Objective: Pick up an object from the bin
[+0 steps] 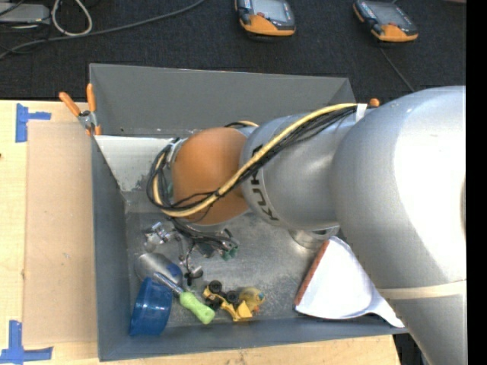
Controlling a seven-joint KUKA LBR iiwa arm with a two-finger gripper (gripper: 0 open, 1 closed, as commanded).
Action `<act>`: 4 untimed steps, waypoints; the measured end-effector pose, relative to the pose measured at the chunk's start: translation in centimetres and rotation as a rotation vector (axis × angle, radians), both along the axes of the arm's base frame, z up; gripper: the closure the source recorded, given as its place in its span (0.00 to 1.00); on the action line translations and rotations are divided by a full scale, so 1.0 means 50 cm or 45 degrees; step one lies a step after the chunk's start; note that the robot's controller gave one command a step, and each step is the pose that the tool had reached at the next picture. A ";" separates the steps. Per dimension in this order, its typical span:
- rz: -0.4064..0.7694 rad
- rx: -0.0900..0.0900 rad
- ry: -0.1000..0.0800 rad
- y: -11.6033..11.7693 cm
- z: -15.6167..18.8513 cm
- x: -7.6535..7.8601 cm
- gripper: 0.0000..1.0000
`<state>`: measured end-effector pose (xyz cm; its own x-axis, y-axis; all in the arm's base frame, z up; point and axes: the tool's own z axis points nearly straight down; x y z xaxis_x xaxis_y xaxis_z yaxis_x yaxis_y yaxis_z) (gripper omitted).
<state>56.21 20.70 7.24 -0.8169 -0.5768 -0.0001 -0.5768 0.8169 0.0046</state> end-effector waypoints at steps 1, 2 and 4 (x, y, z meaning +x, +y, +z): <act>0.140 0.000 -0.010 0.075 -0.006 0.006 0.00; 0.145 0.001 -0.003 0.077 -0.006 0.011 1.00; 0.141 0.001 -0.002 0.076 -0.006 0.011 1.00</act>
Offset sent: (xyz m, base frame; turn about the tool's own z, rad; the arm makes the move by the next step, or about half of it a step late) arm 0.0046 0.0400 -0.0024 -0.1220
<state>56.75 24.51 6.94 -0.7481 -0.6636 -0.0019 -0.6636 0.7481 0.0046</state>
